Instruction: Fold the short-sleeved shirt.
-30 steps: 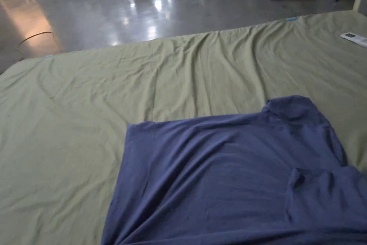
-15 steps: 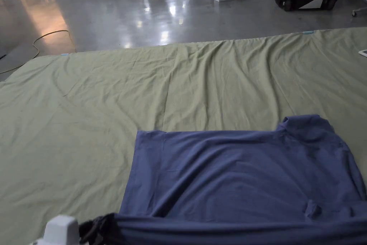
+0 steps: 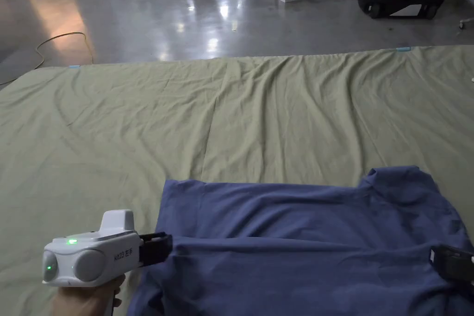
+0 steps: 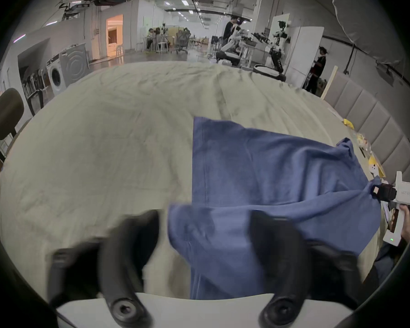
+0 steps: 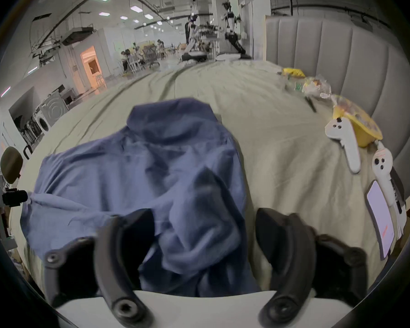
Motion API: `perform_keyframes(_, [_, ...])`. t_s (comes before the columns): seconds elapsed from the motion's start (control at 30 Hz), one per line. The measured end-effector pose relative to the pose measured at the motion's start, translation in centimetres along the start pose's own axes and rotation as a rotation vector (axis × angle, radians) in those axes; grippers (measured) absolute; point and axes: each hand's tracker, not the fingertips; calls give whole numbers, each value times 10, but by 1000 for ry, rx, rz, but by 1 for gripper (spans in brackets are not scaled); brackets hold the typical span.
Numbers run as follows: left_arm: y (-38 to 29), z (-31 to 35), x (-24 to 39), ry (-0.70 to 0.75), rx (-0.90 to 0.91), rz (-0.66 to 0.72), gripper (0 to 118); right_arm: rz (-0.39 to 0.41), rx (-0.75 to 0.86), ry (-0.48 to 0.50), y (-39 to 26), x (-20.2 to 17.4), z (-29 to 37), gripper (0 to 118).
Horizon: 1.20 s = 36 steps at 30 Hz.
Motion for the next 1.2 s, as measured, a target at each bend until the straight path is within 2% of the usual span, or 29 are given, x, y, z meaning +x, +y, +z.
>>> perform_keyframes(0.03, [-2, 6, -2, -3, 7, -2, 96, 6, 11, 6, 0, 3, 4, 88])
perform_keyframes(0.13, [0, 47, -7, 2, 159, -27, 96, 76, 112, -14, 5, 9, 38, 88])
perform_keyframes(0.27, [-2, 153, 0, -44, 403, -18, 96, 97, 345, 29, 10, 4, 124, 88])
perform_keyframes(0.4, [-26, 258, 34, 20, 634, -187, 96, 31, 521, 102, 1, -17, 216, 88])
perform_keyframes(0.47, [-44, 300, 51, 54, 735, -264, 96, 52, 631, 117, -12, -31, 253, 88])
perform_keyframes(0.57, [-70, 341, 77, 117, 811, -286, 96, 106, 769, 129, -40, -53, 300, 87])
perform_keyframes(0.63, [-85, 360, 92, 128, 813, -275, 96, 178, 814, 132, -55, -70, 320, 79])
perform_keyframes(0.67, [-93, 368, 100, 147, 820, -265, 96, 169, 784, 132, -65, -77, 328, 74])
perform_keyframes(0.7, [-103, 376, 106, 183, 843, -247, 95, 192, 796, 119, -73, -83, 335, 67])
perform_keyframes(0.73, [-110, 381, 109, 182, 853, -241, 93, 224, 817, 102, -79, -84, 336, 53])
perform_keyframes(0.8, [-117, 393, 113, 170, 848, -219, 82, 238, 808, 75, -89, -90, 343, 30])
perform_keyframes(0.83, [-121, 397, 113, 110, 841, -208, 67, 227, 800, 86, -91, -92, 344, 13])
perform_keyframes(0.87, [-125, 400, 111, 62, 853, -214, 53, 218, 784, 102, -93, -91, 342, 7])
perform_keyframes(0.9, [-128, 403, 111, 53, 857, -229, 36, 217, 745, 143, -93, -91, 340, 6])
perform_keyframes(0.93, [-128, 404, 113, 75, 854, -229, 7, 201, 702, 157, -94, -90, 337, 2])
perform_keyframes(0.97, [-129, 405, 116, 89, 856, -235, 3, 173, 678, 136, -98, -90, 336, 0])
perform_keyframes(1.0, [-132, 404, 117, 98, 857, -240, 1, 219, 773, 100, -97, -93, 342, 0])
perform_keyframes(1.03, [-132, 405, 117, 103, 874, -237, 0, 228, 809, 95, -94, -91, 344, 0])
perform_keyframes(1.07, [-130, 406, 116, 82, 872, -230, 0, 136, 697, 152, -96, -88, 337, 0])
perform_keyframes(1.2, [-125, 405, 118, 98, 865, -245, 0, 141, 740, 131, -93, -87, 340, 0])
